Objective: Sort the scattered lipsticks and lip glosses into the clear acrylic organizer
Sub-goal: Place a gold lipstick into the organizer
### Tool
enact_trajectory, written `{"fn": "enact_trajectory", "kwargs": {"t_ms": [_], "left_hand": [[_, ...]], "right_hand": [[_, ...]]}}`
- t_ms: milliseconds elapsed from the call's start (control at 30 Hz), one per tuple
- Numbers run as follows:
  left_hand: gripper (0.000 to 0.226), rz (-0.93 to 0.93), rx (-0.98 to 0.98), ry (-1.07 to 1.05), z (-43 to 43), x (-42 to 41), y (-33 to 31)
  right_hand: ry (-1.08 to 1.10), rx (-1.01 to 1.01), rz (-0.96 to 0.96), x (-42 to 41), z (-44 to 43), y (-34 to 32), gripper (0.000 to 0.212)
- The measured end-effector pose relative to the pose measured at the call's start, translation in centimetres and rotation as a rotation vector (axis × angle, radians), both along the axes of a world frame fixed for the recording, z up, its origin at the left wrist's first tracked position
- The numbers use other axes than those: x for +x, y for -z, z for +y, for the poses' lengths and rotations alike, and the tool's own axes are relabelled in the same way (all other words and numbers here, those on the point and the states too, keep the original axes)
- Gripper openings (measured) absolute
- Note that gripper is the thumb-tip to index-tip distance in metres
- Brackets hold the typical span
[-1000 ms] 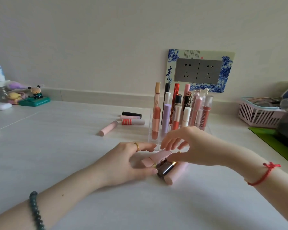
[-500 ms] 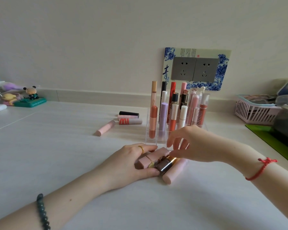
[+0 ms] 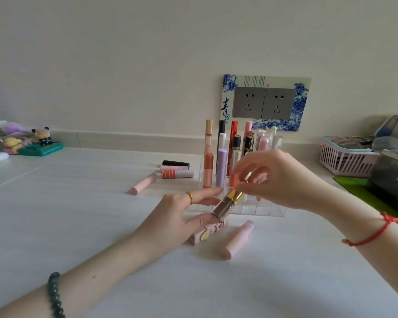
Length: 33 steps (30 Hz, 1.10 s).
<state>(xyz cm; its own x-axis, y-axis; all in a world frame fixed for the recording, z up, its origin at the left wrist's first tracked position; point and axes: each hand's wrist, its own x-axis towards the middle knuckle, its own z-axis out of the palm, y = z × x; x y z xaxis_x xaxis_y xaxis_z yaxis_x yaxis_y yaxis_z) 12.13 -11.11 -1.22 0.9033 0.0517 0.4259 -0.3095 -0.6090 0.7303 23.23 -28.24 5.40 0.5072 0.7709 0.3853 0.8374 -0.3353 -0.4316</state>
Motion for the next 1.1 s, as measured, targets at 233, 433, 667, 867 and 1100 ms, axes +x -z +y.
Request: {"fn": "enact_trajectory", "kwargs": {"t_ms": [233, 433, 667, 867, 1100], "left_hand": [[0.041, -0.055, -0.334, 0.199, -1.8, 0.9, -1.2], [0.049, 0.033, -0.468, 0.274, -3.3, 2.3, -1.7], [0.032, 0.114, -0.599, 0.397, -4.9, 4.0, -2.2], [0.033, 0.082, -0.565, 0.217, -6.6, 6.6, -1.8], [0.034, -0.08, -0.381, 0.045, -8.1, 8.5, -1.9]], "right_hand": [[-0.021, 0.33, 0.101, -0.7, -0.6, -1.4, 0.024], [0.026, 0.456, 0.143, -0.2, -2.1, -1.2, 0.027], [0.073, 0.492, 0.158, 0.5, -4.1, -0.6, 0.028], [0.165, 0.561, 0.367, 2.0, -4.6, 0.5, 0.034], [0.145, 0.578, 0.451, 3.2, -5.1, 0.4, 0.029]]}}
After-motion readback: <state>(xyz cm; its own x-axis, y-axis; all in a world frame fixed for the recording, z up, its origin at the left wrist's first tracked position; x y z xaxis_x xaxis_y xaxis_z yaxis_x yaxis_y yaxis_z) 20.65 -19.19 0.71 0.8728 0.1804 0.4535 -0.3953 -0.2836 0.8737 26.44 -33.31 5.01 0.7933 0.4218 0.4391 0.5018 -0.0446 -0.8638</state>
